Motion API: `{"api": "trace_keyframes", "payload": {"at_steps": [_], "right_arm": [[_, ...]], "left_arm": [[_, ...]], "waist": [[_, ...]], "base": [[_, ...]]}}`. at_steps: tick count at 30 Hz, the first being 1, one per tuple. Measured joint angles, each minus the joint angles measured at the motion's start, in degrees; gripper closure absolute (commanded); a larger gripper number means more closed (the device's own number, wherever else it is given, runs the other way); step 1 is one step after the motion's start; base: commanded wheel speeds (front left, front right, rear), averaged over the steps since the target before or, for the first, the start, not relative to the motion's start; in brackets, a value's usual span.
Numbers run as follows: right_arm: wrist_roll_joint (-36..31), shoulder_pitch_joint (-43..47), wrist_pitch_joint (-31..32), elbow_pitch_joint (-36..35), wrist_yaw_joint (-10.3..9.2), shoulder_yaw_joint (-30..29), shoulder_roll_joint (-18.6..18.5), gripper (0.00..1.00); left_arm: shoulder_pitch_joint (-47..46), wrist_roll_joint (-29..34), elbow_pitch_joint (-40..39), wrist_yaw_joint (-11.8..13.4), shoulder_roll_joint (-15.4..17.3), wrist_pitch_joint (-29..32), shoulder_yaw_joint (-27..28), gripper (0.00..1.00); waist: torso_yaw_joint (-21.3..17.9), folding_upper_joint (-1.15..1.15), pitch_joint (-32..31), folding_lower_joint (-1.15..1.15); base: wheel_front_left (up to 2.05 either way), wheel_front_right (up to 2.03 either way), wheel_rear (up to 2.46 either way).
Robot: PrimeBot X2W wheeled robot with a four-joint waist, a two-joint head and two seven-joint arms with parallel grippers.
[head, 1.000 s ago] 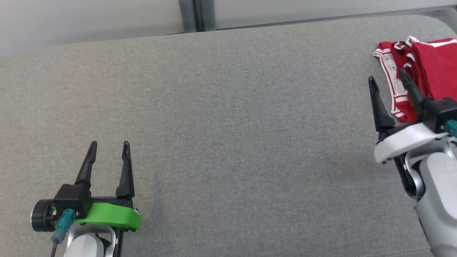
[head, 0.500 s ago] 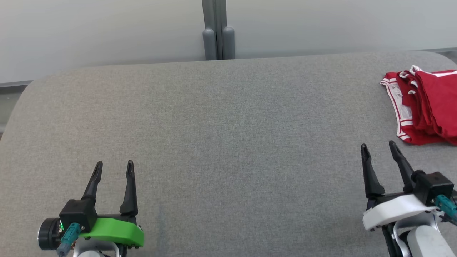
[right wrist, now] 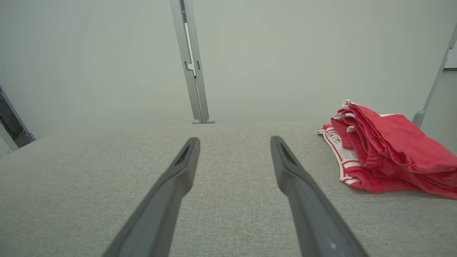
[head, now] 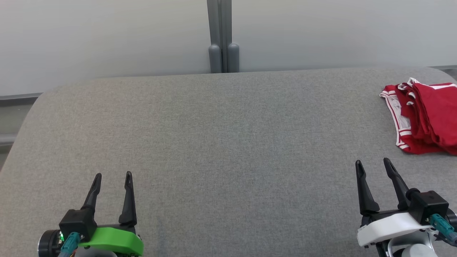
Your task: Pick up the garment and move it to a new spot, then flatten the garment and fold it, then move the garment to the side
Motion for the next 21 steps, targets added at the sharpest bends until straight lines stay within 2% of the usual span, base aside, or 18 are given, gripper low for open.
{"api": "trace_keyframes", "payload": {"at_steps": [11,12,18,21], "right_arm": [[-0.16,0.19,0.00,-0.21,0.00,-0.11,0.35,0.00],[-0.16,0.20,0.00,-0.20,0.00,-0.10,0.35,1.00],[0.10,1.52,0.11,2.66,0.00,0.16,0.91,1.00],[2.81,1.66,0.89,3.02,0.00,0.13,1.10,1.00]], "left_arm": [[0.16,-0.69,0.68,-0.91,-0.30,0.00,0.58,0.00],[0.16,-0.81,0.69,-1.00,-0.32,0.00,0.64,1.00],[1.06,-0.87,3.66,-0.99,-1.00,0.34,0.36,1.00],[1.17,-3.50,4.11,-0.99,-1.08,1.40,0.64,1.00]], "waist": [[0.15,0.00,-0.23,0.00],[0.14,0.00,-0.24,0.00],[0.13,0.00,-0.25,0.00],[0.11,0.00,-0.24,0.00]], "base": [[0.00,0.00,0.00],[0.00,0.00,0.00],[0.00,0.00,0.00],[0.00,0.00,0.00]]}}
